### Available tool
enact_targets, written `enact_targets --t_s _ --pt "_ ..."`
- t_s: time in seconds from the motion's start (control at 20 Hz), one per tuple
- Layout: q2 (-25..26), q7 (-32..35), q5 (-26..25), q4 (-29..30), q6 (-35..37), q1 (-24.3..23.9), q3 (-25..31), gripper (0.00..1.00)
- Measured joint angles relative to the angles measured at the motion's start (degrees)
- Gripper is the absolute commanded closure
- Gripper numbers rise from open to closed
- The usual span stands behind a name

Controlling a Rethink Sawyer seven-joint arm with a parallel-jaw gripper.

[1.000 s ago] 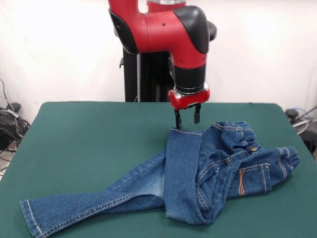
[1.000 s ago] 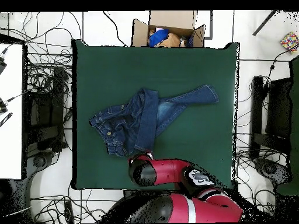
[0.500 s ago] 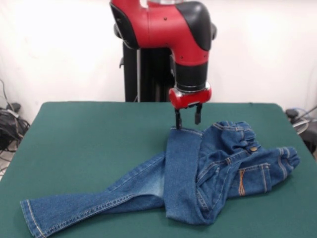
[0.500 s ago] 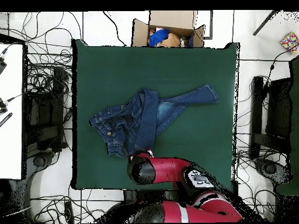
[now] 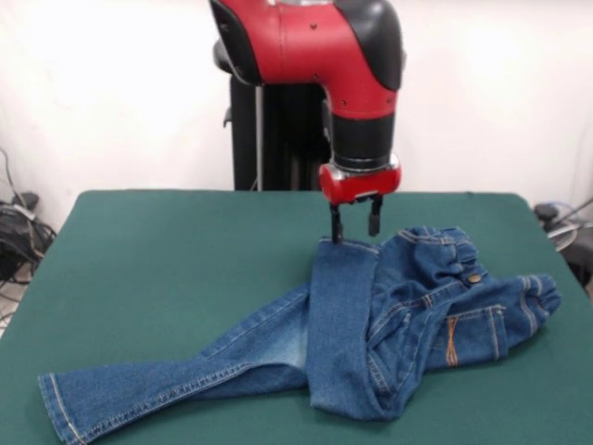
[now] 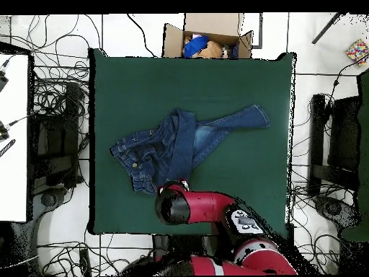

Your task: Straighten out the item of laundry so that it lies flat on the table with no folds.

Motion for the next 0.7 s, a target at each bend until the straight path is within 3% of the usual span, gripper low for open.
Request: enact_targets --t_s 0.5,0.7 --pt "1.08 0.00 0.38 -0.60 0.00 1.62 -0.25 0.00" --pt "3.87 -0.01 0.39 -1.97 -0.86 1.62 -0.64 0.00"
